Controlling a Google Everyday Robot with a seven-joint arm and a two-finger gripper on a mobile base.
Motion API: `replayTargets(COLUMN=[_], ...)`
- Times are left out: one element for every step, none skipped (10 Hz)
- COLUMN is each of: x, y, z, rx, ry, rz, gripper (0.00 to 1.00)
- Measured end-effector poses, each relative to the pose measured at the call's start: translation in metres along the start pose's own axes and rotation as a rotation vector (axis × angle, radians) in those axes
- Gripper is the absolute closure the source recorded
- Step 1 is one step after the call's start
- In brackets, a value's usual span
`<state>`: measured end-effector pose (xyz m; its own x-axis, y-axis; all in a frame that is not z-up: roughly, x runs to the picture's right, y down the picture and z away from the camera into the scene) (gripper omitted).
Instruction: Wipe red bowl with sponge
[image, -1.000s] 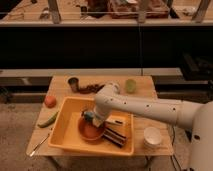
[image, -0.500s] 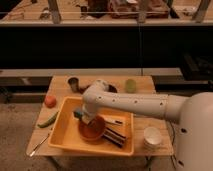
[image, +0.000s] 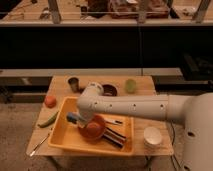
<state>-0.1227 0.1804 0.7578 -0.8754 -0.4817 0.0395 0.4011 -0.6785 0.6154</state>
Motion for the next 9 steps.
replayTargets(x=[-0.012,-0.021,-0.027,-0.035,-0.045,-0.054,-0.061,-0.068,-0.070], y=[-0.016,-0.025,-0.029,-0.029,-0.020,-0.009,0.004,0.019,0.031], z=[0.003,0.008,0.011,0.016,0.017,0.016,0.014,0.011,0.008], rx=[0.011,0.021,0.028,0.038,0.042,0.041,0.038,0.028,0.016], ry=[-0.013,-0.025,-0.033,-0.044,-0.051,-0.054,-0.054,-0.066,-0.075], rz=[-0.010,-0.012,-0.012,0.001,0.030,0.057,0.084,0.108,0.126], gripper=[1.00,1.00,1.00,1.00,1.00,1.00,1.00,1.00,1.00])
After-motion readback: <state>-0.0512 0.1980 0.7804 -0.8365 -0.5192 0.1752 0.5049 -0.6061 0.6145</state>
